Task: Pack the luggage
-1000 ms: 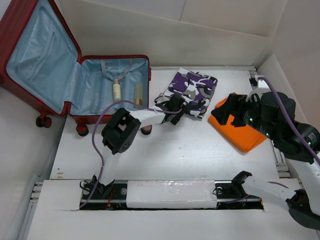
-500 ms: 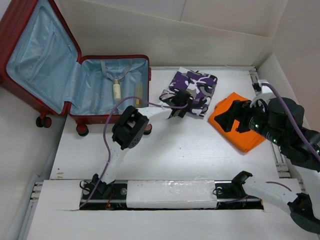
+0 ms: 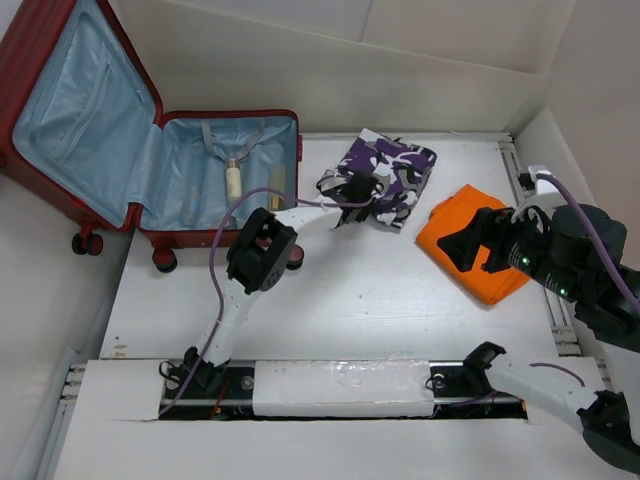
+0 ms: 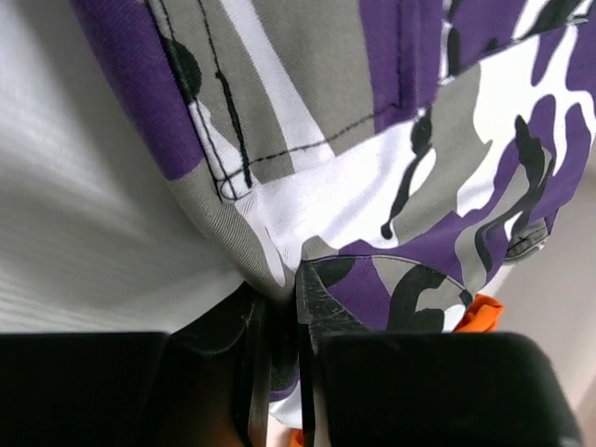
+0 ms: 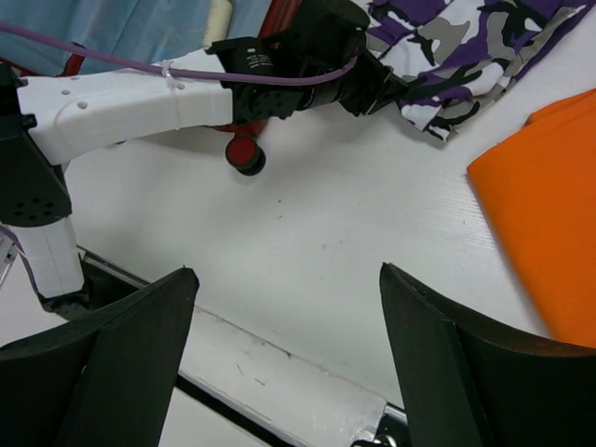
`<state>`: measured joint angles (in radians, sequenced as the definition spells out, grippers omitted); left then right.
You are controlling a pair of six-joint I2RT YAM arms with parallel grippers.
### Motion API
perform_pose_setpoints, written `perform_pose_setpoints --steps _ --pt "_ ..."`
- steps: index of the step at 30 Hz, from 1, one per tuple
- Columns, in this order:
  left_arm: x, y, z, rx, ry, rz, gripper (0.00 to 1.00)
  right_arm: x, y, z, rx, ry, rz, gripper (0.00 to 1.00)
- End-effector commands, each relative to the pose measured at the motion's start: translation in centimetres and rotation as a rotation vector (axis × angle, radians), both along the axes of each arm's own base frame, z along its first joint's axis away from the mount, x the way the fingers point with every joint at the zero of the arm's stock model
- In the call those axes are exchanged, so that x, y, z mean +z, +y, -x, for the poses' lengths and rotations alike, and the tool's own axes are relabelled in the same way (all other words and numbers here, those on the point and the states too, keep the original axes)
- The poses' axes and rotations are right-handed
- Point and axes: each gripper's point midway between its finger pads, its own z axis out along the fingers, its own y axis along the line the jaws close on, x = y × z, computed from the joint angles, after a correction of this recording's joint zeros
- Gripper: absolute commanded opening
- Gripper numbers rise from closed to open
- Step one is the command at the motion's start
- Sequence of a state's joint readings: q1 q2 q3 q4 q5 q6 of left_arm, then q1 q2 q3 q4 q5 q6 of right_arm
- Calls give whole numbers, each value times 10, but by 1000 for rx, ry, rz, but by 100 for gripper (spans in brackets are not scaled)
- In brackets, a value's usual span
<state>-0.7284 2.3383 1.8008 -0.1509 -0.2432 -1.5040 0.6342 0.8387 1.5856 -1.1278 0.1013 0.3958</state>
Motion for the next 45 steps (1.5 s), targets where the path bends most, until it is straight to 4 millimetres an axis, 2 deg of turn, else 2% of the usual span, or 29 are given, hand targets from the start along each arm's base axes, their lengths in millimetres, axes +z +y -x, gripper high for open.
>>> perform_pose_setpoints --steps 1,2,3,4,6,7,9,10,11,12,14,15,16,17,19,20,22,23,25,26,29,30,33,34,37,38,40,43,45 --pt "51 10 -19 -81 -145 -141 0 15 -7 4 -11 -45 -18 85" --pt "69 7 -23 -103 -184 -145 0 15 -7 4 -11 -45 -18 85" --pt "101 -2 -32 -120 -245 -116 0 18 -4 4 -4 -50 -37 85" --pt "110 -4 -32 -166 -269 -147 0 18 -3 5 6 -47 -40 85" --pt "156 -10 -45 -228 -358 -88 0 22 1 1 6 -60 -49 85" --pt "174 -14 -44 -257 -391 -75 0 22 1 0 6 -60 -49 85" --pt "205 -3 -56 -291 -466 -90 0 28 4 -3 6 -74 -59 85" --pt "238 -1 -57 -317 -523 -67 0 28 4 -3 6 -74 -59 85" --pt "247 5 -60 -331 -534 -76 0 31 2 -3 -2 -83 -62 85" --pt "265 12 -61 -339 -564 -70 0 31 5 -7 -2 -82 -61 85" --pt "307 37 -68 -369 -655 -49 0 31 6 -12 -12 -82 -57 85" --pt "319 48 -68 -373 -676 -46 0 33 6 -12 -12 -90 -63 85" --pt "345 77 -76 -345 -730 -49 0 33 9 -16 -12 -87 -61 85" --pt "361 87 -74 -389 -775 -39 0 33 8 -17 -21 -89 -58 85" --pt "383 117 -79 -378 -823 -62 0 36 11 -22 -21 -96 -64 85" --pt "395 147 -84 -384 -853 -70 0 33 13 -25 -21 -88 -58 85" --pt "406 179 -85 -389 -869 -81 0 33 16 -29 -21 -85 -56 85" --pt "410 211 -89 -366 -867 -101 0 32 17 -34 -31 -85 -51 85" --pt "403 241 -90 -348 -838 -150 0 32 20 -38 -31 -84 -50 85" --pt "397 264 -87 -342 -822 -149 0 31 23 -42 -31 -80 -47 85" --pt "400 297 -83 -314 -842 -160 0 33 28 -49 -31 -84 -50 85" --pt "397 320 -82 -291 -836 -168 0 31 30 -51 -31 -76 -45 85" --pt "394 345 -77 -269 -823 -173 0 28 38 -60 -23 -65 -40 85" --pt "386 362 -77 -252 -805 -190 0 27 41 -63 -23 -63 -39 85" --pt "366 392 -73 -220 -752 -234 0 31 43 -66 -23 -72 -45 85" --pt "343 402 -74 -205 -706 -238 0 28 45 -69 -23 -62 -38 85" --pt "322 416 -74 -186 -672 -244 0 32 47 -71 -23 -71 -44 85" --pt "267 451 -68 -135 -555 -301 0 31 48 -76 -31 -71 -41 85" --pt "242 461 -69 -130 -506 -329 0 28 50 -79 -31 -63 -34 85"
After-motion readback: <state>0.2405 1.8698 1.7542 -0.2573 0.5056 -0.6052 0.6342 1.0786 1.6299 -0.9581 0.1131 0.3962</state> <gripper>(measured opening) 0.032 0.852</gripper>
